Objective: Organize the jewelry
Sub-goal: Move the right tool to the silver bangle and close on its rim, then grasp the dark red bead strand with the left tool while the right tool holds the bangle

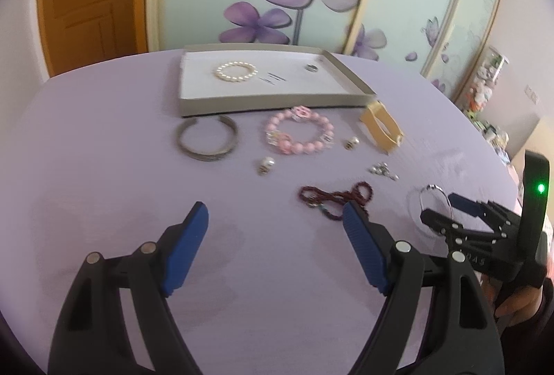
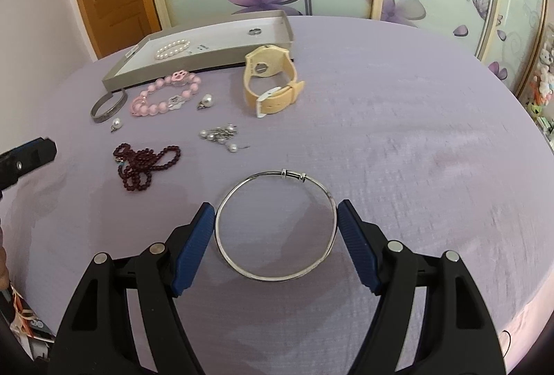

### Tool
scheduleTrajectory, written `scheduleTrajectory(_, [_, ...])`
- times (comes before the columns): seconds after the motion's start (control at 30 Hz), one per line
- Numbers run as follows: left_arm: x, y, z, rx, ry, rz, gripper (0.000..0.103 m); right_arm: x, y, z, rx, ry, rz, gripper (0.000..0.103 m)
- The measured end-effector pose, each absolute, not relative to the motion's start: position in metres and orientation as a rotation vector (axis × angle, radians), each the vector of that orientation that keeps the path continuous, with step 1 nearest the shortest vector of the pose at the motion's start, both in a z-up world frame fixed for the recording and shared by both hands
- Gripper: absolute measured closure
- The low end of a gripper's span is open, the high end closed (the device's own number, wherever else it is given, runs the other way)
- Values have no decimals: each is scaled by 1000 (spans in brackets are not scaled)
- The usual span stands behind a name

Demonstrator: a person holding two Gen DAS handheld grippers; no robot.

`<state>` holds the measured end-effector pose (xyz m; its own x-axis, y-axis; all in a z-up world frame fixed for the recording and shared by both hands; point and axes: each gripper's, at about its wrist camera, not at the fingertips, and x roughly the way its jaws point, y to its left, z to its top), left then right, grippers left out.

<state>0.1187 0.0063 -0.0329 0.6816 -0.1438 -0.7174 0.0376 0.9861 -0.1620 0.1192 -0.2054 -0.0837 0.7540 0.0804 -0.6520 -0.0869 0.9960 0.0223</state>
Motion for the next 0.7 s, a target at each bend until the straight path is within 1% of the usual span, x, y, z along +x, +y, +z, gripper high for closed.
scheduleTrajectory(0.3, [127, -27, -42, -83, 827, -173, 24, 118, -222, -84, 24, 709, 95, 29])
scheduleTrajectory(0.43, [133, -38, -48, -77, 840, -195, 27, 117, -226, -85, 34, 711, 103, 29])
scheduleTrajectory(0.7, [147, -59, -56, -64, 872, -211, 28, 115, -233, -86, 47, 712, 107, 29])
